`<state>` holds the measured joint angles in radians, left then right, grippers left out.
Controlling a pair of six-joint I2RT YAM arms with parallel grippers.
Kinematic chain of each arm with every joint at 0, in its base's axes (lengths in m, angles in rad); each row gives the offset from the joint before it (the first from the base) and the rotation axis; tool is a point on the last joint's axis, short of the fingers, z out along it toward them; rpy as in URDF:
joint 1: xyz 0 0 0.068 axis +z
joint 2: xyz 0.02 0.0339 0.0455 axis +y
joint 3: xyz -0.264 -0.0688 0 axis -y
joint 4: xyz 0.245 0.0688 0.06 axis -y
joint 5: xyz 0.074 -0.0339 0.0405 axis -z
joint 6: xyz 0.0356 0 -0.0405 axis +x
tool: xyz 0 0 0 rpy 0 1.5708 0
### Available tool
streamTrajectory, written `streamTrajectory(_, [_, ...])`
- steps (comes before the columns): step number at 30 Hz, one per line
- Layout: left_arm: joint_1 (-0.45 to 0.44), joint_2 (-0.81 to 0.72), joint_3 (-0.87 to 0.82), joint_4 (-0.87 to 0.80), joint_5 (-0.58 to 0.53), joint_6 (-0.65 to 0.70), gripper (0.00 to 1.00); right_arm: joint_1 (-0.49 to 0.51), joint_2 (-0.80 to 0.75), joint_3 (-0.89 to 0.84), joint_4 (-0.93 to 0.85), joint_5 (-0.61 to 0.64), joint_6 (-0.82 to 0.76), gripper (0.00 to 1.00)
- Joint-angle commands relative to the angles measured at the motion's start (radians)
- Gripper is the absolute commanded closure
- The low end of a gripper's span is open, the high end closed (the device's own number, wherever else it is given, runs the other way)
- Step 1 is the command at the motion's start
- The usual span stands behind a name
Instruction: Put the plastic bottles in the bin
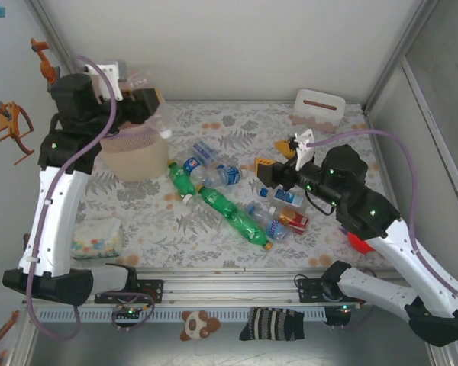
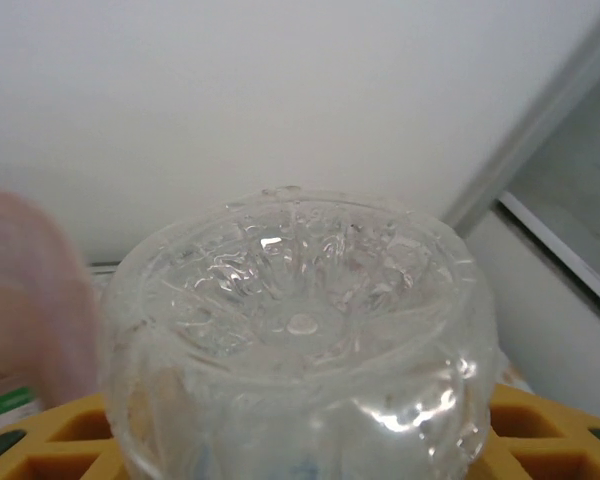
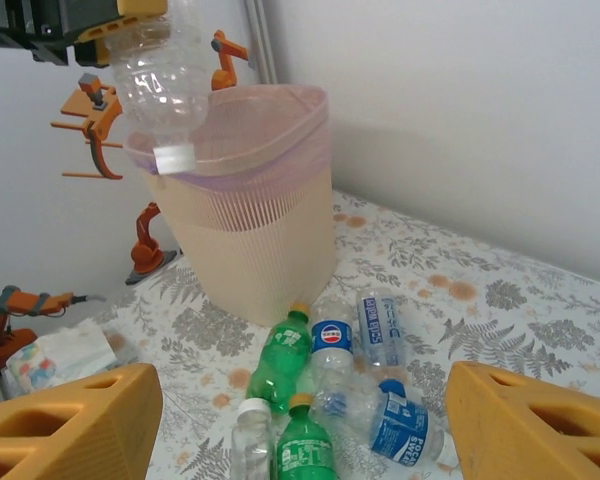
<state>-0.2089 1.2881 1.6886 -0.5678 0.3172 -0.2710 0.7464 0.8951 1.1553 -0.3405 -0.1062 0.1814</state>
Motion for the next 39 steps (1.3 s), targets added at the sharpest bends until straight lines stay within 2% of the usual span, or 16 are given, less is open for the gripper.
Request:
streamTrajectory(1, [0.088, 0.050, 0.061, -0.095, -0.027, -0.004, 0.52, -0.005, 0.009, 0.035, -0.001, 0.024, -0.021, 0.27])
streamTrajectory(5, [0.194, 0.112, 0.091, -0.064, -0.014, -0.141, 0.52, -0.006, 0.014, 0.040, 0.004, 0.019, -0.019, 0.27])
streamTrajectory(7, [0.222, 0.129, 0.071, 0.003, -0.008, -0.225, 0.52, -0.006, 0.014, 0.038, 0.007, 0.019, -0.018, 0.27])
streamTrajectory(8, [0.237, 0.134, 0.050, 0.045, -0.015, -0.290, 0.55, -0.006, 0.012, 0.038, 0.008, 0.020, -0.017, 0.27])
streamTrajectory(12, [0.263, 0.163, -0.021, 0.173, -0.115, -0.526, 0.58, -0.005, 0.007, 0.034, 0.008, 0.020, -0.013, 0.27])
streamTrajectory(16, [0.262, 0.223, -0.019, 0.203, -0.201, -0.721, 0.59, -0.006, -0.001, 0.032, 0.002, 0.027, -0.015, 0.27])
streamTrajectory(26, [0.234, 0.454, 0.184, -0.057, -0.319, -1.082, 0.62, -0.006, -0.017, 0.016, -0.002, 0.049, -0.029, 0.27])
streamTrajectory(33, [0.220, 0.600, 0.317, -0.249, -0.382, -1.219, 0.62, -0.007, -0.029, 0.009, -0.014, 0.066, -0.046, 0.27])
streamTrajectory(39, [0.236, 0.663, 0.319, -0.262, -0.400, -1.270, 0.59, -0.007, -0.041, 0.004, -0.029, 0.082, -0.054, 0.27])
